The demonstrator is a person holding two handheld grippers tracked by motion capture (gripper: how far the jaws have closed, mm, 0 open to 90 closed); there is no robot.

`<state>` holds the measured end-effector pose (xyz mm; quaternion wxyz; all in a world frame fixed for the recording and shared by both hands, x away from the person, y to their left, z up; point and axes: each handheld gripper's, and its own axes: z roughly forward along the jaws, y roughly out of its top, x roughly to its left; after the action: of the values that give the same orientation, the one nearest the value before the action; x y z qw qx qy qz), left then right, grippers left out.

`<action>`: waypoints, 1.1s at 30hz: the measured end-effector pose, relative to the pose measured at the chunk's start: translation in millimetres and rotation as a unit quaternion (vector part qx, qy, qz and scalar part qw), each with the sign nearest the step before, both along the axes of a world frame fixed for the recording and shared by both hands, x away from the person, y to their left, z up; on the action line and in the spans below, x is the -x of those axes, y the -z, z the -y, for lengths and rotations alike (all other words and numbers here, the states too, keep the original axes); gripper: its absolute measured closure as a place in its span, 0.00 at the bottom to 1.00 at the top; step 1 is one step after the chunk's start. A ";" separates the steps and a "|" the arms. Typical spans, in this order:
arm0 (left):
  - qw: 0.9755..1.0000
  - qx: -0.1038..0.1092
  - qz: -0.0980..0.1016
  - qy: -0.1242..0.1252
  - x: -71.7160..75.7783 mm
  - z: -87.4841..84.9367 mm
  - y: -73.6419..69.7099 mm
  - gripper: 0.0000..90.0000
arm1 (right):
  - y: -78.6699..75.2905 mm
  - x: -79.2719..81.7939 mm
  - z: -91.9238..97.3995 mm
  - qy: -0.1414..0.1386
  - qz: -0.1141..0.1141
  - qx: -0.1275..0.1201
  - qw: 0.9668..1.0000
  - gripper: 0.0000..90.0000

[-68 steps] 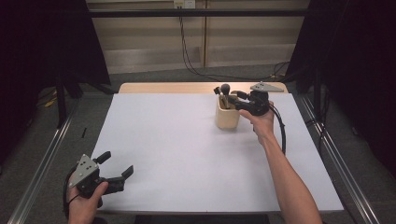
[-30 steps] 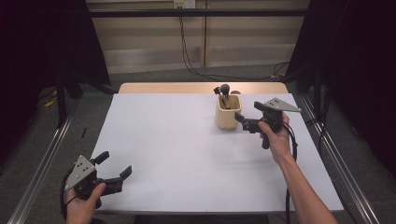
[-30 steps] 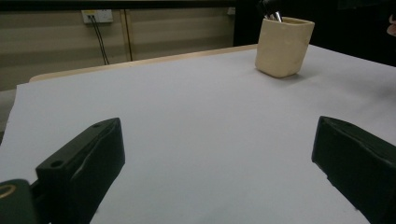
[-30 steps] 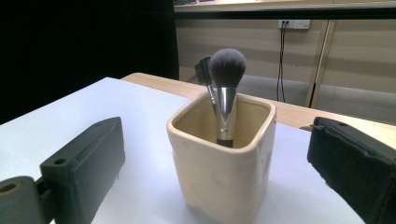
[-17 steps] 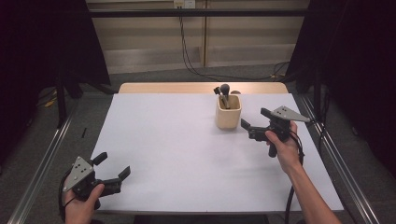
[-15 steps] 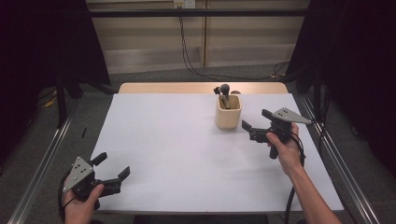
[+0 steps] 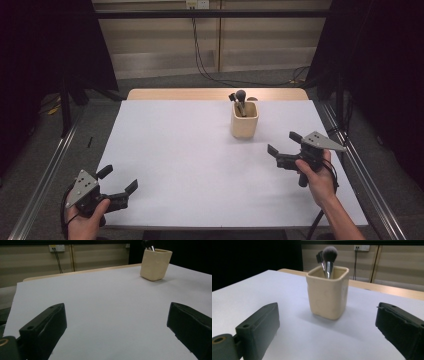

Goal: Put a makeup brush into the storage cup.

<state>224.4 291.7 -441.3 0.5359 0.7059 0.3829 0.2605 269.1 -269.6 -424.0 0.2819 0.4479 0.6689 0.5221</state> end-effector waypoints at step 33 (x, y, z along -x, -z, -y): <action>1.000 -0.006 -0.002 0.001 6.4 0.0 -0.5 0.03 | 32.8 62.4 26.0 0.041 -0.033 0.008 0.999 0.04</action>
<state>218.0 291.7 -440.8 0.5312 0.7100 0.3819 0.2605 206.7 -295.6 -456.8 0.2849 0.4898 0.6630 0.4893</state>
